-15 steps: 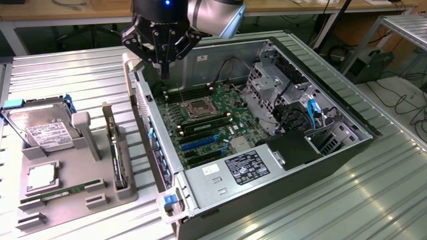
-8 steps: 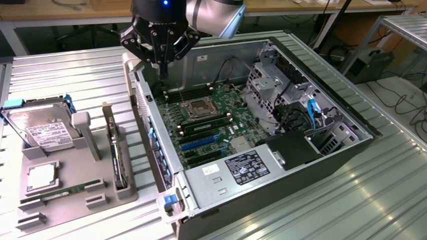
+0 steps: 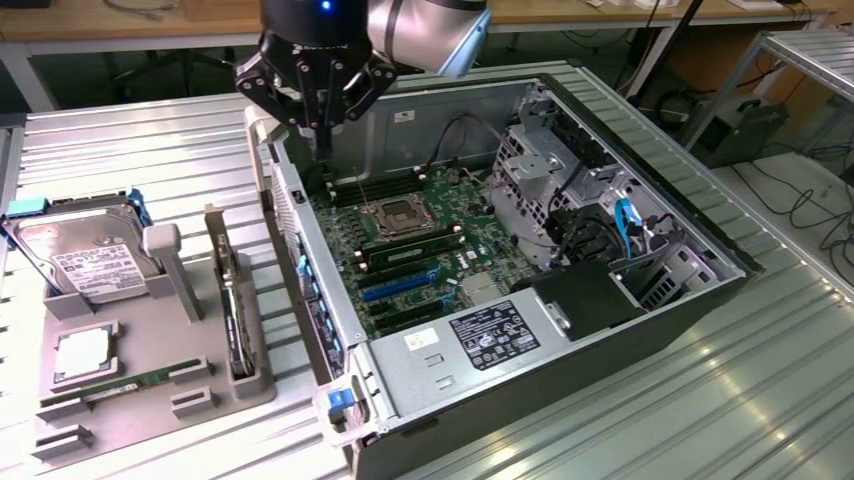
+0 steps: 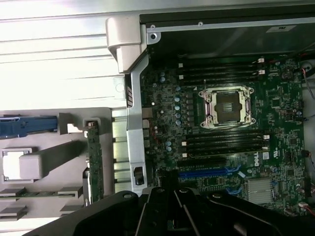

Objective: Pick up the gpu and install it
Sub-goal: 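Reach for the gpu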

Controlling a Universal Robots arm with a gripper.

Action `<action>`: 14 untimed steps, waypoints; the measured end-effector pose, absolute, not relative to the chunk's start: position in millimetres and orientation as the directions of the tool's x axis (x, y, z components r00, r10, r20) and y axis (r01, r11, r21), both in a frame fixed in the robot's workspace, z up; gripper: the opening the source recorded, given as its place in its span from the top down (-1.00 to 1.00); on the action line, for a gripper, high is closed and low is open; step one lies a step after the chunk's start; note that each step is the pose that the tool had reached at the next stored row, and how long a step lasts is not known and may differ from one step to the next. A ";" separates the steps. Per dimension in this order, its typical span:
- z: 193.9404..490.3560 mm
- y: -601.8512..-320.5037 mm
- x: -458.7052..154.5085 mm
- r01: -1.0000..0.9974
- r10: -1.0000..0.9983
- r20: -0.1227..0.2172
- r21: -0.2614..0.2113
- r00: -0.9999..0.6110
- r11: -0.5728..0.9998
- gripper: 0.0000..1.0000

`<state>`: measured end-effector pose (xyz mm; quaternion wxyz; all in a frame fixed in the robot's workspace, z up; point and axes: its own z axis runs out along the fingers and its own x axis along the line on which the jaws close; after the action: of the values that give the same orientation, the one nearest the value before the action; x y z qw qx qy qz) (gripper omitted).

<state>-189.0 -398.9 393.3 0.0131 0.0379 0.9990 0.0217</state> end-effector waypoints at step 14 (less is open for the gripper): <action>393.3 -398.9 -195.6 0.075 0.076 -0.025 0.044 -0.997 0.996 0.79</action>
<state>-195.6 -398.9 393.3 0.0131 0.0379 0.9990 0.0217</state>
